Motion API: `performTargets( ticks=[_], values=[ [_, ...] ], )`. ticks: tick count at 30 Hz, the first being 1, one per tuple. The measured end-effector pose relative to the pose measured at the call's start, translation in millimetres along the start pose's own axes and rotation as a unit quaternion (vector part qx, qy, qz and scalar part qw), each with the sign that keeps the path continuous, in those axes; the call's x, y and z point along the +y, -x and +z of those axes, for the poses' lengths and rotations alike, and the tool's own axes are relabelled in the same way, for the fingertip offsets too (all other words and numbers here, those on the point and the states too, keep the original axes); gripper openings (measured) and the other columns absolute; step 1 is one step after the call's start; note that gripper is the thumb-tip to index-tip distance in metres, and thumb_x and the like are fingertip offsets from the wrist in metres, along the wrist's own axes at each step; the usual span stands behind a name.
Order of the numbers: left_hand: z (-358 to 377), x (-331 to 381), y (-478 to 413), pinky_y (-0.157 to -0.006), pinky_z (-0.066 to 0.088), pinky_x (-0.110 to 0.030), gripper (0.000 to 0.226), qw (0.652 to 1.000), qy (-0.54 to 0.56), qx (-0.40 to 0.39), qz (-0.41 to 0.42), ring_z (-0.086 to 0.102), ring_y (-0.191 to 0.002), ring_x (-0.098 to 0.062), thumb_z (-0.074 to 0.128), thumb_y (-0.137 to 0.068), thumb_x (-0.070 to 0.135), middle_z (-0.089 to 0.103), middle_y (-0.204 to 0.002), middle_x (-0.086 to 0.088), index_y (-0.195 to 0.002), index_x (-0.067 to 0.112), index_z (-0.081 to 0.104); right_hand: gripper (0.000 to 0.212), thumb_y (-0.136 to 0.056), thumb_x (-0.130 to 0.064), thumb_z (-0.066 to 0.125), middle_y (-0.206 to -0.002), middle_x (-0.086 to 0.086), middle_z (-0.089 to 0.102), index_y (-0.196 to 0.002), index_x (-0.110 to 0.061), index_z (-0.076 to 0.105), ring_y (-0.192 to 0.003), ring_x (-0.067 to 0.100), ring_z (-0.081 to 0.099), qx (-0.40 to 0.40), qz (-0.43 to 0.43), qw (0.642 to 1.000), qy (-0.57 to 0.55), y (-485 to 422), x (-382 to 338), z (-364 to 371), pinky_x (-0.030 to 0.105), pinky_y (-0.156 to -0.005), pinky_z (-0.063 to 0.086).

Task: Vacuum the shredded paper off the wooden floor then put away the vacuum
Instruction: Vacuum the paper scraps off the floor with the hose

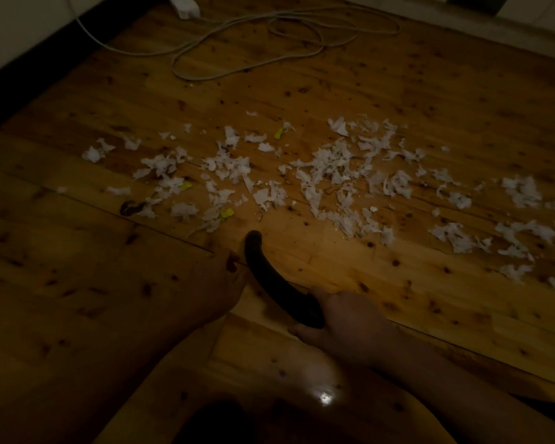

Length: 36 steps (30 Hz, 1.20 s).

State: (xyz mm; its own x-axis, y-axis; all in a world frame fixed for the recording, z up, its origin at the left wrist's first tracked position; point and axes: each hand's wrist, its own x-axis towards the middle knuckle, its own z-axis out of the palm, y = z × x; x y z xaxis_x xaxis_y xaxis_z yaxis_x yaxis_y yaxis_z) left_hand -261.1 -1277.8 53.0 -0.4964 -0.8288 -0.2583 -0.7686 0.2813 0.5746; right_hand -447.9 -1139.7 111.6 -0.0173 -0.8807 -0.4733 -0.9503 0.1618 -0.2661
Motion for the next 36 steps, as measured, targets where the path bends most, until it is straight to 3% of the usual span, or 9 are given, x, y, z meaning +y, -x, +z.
performTargets(
  ticks=[7,10,15,22,30,36],
  values=[
    [-7.0,-3.1,-4.2,-0.090,0.047,-0.031,0.041,0.999,0.000,-0.018,-0.032,0.056,-0.115,-0.018,0.055,-0.096,0.035,0.058,-0.127,-0.002,-0.131,0.015,0.049,0.062,-0.087,-0.070,0.046,-0.081,-0.011,0.052,-0.133,-0.028,0.045,-0.067,0.009,0.050,0.004,0.003,1.000,-0.026,-10.3,-3.2,-1.9,0.021,-0.052,0.036],
    [-9.9,-4.2,-6.0,-0.086,0.045,-0.029,0.039,0.999,-0.006,-0.011,-0.035,0.056,-0.113,-0.019,0.054,-0.097,0.033,0.057,-0.127,-0.004,-0.130,0.014,0.049,0.061,-0.087,-0.071,0.046,-0.077,-0.012,0.048,-0.131,-0.027,0.045,-0.061,0.005,0.045,0.001,-0.004,1.000,-0.014,-12.3,-6.3,-1.7,0.020,-0.050,0.033],
    [-13.6,-13.3,-7.3,-0.083,0.050,-0.033,0.034,0.999,-0.003,-0.001,-0.054,0.058,-0.103,-0.017,0.051,-0.097,0.035,0.058,-0.119,-0.002,-0.125,0.016,0.049,0.057,-0.088,-0.069,0.046,-0.068,-0.014,0.042,-0.127,-0.027,0.047,-0.056,0.001,0.040,-0.005,-0.017,1.000,-0.017,-17.7,-16.7,-1.5,0.020,-0.048,0.029],
    [-21.4,-26.8,-4.3,-0.092,0.050,-0.038,0.045,0.998,0.017,-0.006,-0.064,0.055,-0.117,-0.019,0.050,-0.097,0.035,0.054,-0.131,-0.001,-0.139,0.024,0.041,0.060,-0.087,-0.071,0.045,-0.070,-0.014,0.043,-0.127,-0.027,0.046,-0.059,0.002,0.042,-0.006,-0.032,0.999,-0.023,-28.5,-27.6,0.3,0.025,-0.054,0.037],
    [-25.1,-40.4,-3.8,-0.091,0.049,-0.035,0.041,0.996,0.015,0.001,-0.085,0.056,-0.116,-0.021,0.054,-0.095,0.033,0.054,-0.132,-0.006,-0.132,0.015,0.049,0.064,-0.088,-0.070,0.046,-0.066,-0.014,0.042,-0.136,-0.028,0.042,-0.054,0.000,0.040,-0.003,-0.046,0.999,-0.028,-35.1,-38.8,1.1,0.019,-0.049,0.029],
    [-28.2,-47.7,-6.0,-0.089,0.048,-0.033,0.036,0.995,0.024,0.013,-0.093,0.056,-0.114,-0.019,0.053,-0.096,0.030,0.056,-0.129,-0.003,-0.129,0.017,0.050,0.060,-0.087,-0.071,0.045,-0.070,-0.012,0.048,-0.127,-0.026,0.048,-0.058,0.002,0.045,-0.018,-0.046,0.998,-0.042,-41.1,-44.6,1.1,0.022,-0.052,0.034]
  ],
)
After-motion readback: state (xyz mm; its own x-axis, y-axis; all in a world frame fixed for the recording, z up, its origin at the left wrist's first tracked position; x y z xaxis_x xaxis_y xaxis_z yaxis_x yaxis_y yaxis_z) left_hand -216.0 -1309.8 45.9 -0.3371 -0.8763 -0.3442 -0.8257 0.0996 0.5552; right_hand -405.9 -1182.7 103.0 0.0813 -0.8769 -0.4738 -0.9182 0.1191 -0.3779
